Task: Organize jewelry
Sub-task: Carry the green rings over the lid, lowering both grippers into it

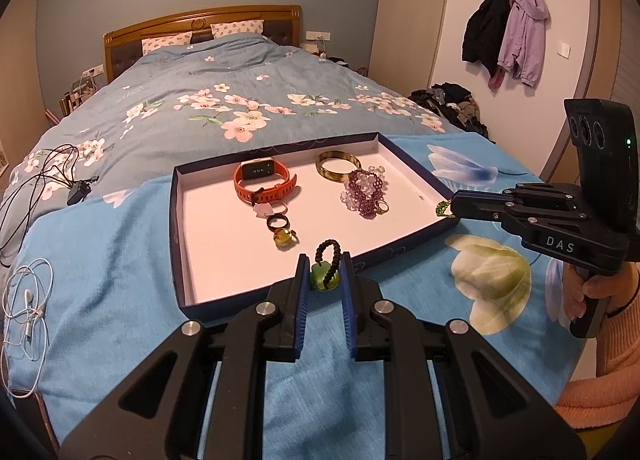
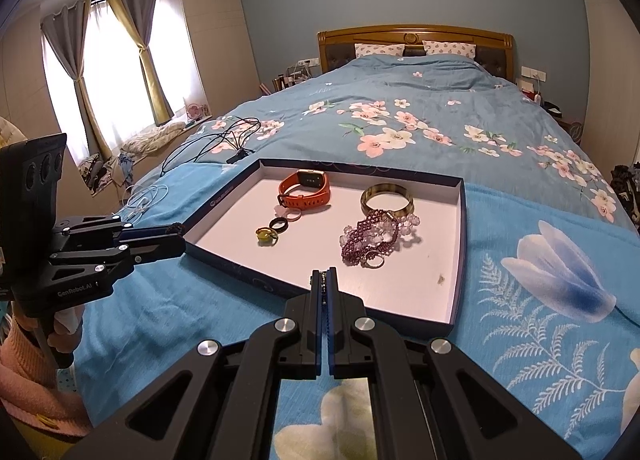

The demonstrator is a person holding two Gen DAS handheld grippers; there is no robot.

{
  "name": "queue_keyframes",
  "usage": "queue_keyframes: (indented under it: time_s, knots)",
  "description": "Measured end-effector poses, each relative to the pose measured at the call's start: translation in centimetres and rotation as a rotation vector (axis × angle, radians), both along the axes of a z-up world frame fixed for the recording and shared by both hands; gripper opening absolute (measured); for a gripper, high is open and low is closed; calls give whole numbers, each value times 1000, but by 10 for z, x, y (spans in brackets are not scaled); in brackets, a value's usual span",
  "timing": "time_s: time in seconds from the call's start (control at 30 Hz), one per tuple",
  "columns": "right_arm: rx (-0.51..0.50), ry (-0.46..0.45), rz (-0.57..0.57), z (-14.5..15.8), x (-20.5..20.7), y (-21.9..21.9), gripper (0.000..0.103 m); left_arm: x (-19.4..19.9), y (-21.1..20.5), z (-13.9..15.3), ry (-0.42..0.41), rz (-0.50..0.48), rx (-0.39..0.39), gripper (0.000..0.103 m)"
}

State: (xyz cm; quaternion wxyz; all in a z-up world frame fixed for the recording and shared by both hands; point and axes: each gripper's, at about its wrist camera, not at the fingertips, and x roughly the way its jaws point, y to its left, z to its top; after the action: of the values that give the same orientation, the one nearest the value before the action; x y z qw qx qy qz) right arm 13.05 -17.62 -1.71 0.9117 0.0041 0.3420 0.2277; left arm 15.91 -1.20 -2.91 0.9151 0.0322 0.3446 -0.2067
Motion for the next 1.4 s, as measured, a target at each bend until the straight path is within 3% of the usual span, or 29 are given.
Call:
queue_keyframes:
  time_s: [1.4]
  knots:
    - [-10,-9,-16,4,33,-1,1,34,1,3,-2,26,2,15]
